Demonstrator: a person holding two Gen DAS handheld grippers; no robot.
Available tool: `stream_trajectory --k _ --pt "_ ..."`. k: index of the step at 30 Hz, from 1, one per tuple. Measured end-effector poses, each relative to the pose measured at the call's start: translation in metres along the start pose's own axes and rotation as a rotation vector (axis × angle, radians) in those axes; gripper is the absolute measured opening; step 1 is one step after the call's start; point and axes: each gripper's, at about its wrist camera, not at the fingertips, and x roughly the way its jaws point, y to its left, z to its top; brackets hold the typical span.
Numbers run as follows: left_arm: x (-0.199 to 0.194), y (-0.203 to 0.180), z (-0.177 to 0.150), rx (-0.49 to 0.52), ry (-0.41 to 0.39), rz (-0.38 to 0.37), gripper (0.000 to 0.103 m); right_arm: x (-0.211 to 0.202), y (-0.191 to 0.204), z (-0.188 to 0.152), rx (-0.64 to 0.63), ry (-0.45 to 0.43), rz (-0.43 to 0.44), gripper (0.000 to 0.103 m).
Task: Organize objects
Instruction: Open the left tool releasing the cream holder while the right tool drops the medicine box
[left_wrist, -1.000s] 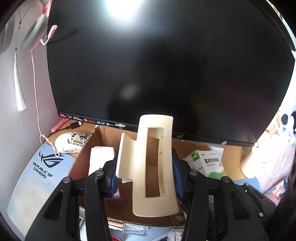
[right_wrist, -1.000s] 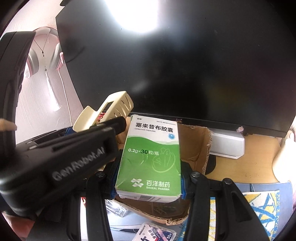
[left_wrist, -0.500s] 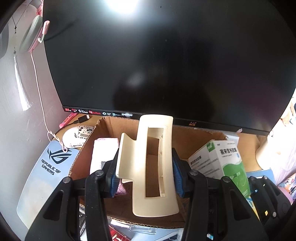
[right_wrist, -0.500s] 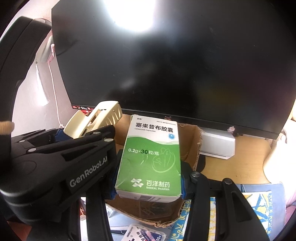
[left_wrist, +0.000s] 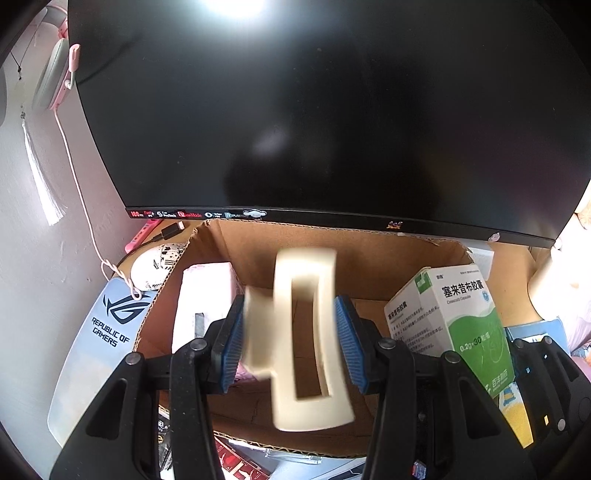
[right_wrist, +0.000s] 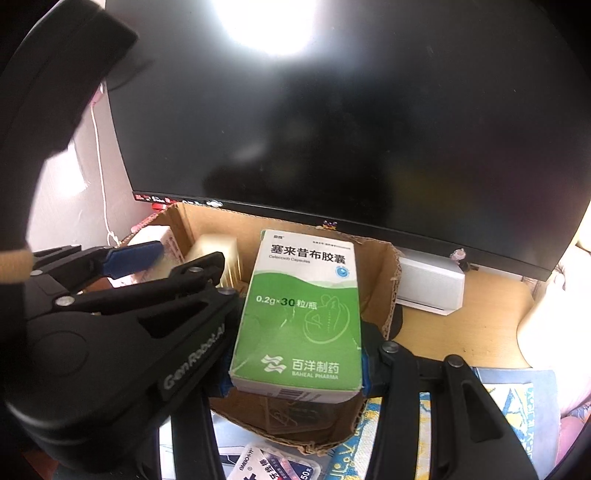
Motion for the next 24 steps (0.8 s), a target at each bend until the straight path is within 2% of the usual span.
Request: stream_trajectory --k 3,9,10,11,13,17,19,22,24 --pt "-0.001 0.001 0.001 0.000 0.003 -0.024 0.046 0.000 -0.004 0.000 0.005 0.000 0.001 0.052" --pt "-0.008 0.004 0.004 0.008 -0.004 -0.001 0.048 -0.016 -0.003 0.006 0.014 -0.022 0.010 0.053" --pt "-0.010 0.006 0.005 0.003 -0.005 -0.001 0.054 -0.018 -0.003 0.007 0.016 -0.025 0.013 0.054" --pt "-0.012 0.008 0.006 -0.003 -0.011 0.003 0.065 -0.020 -0.003 0.008 0.017 -0.027 0.015 0.056" --pt "-0.019 0.014 0.007 -0.018 -0.039 0.018 0.075 -0.024 -0.004 0.009 0.020 -0.033 0.019 0.063" --pt "-0.036 0.025 0.010 -0.031 -0.079 0.044 0.087 -0.029 -0.006 0.011 0.027 -0.042 0.020 0.077" --pt "-0.044 0.031 0.012 -0.031 -0.100 0.062 0.093 -0.031 -0.006 0.012 0.030 -0.045 0.019 0.087" --pt "-0.055 0.039 0.014 -0.033 -0.129 0.103 0.102 -0.035 -0.006 0.014 0.021 -0.049 0.031 0.095" --pt "-0.061 0.045 0.015 -0.037 -0.138 0.127 0.103 -0.039 -0.005 0.015 0.013 -0.053 0.038 0.096"
